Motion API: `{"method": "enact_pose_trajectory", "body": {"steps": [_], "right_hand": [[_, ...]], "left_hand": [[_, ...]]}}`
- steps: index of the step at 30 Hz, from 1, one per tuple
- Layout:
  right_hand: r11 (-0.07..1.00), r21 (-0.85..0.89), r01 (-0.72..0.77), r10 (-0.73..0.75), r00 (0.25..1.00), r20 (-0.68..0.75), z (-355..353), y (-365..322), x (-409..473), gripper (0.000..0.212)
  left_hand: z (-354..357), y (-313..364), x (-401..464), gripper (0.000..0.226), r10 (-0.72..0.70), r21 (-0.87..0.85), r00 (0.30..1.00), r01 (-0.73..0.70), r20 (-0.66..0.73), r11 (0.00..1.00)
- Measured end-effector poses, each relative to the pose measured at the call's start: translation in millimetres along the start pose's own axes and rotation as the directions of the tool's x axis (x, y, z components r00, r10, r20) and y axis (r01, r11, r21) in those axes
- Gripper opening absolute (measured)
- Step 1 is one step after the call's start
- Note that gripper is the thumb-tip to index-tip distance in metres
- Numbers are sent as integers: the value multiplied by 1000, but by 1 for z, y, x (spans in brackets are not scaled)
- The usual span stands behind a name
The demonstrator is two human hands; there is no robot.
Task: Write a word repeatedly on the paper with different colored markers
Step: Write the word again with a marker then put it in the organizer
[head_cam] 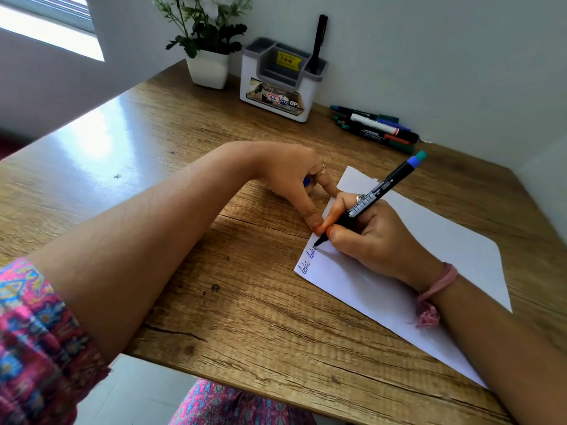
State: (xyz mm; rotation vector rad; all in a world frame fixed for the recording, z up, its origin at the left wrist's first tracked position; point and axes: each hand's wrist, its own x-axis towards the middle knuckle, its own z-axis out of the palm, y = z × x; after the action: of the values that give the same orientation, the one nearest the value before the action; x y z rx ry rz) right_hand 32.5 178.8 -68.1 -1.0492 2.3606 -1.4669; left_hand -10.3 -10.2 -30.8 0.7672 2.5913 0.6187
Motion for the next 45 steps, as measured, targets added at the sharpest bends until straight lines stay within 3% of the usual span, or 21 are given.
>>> {"method": "enact_pose_trajectory", "body": {"steps": [6,8,10,12,15,21,26,34,39,45], "right_hand": [[1000,25,-5,5,1000,17,-1,-3,-1,11],[991,128,-30,34,999,-31,-3,-6,0,4],[954,293,-65,110,984,-140,-5,-7,1,11],[885,454,-101,208,959,-192,-6,-9,4,11],[814,565,-137,301,931,-207,-7,-10,5,21],[658,735,-161,364,923,-123,-13,-14,6,43],[670,720,-181,419,893,-165,-10,-16,7,32],[713,679,-176,416,885,-208,-8,-14,7,13],[792,590,-157,365,897,-251,-7,-13,5,3],[783,620,-50,243,943,-229,-10,-13,4,23]], "left_hand": [[-2,1,-1,62,-7,-6,1000,7,19,1000],[-4,0,-3,47,-20,-52,1000,21,17,998],[-6,-2,-5,34,-60,-222,998,63,20,973],[-5,-4,-7,36,-77,-312,997,75,4,947],[-6,-9,-8,37,-101,-276,993,79,-67,958],[-7,-30,-14,52,-40,-564,998,3,-54,826],[-7,-35,-16,52,-12,-666,997,-38,-70,745],[-6,-37,-14,48,24,-713,998,-56,-54,699],[-2,-31,-13,46,3,-792,983,-149,-182,592],[1,-22,-7,31,-87,-890,941,-275,-326,364]]}}
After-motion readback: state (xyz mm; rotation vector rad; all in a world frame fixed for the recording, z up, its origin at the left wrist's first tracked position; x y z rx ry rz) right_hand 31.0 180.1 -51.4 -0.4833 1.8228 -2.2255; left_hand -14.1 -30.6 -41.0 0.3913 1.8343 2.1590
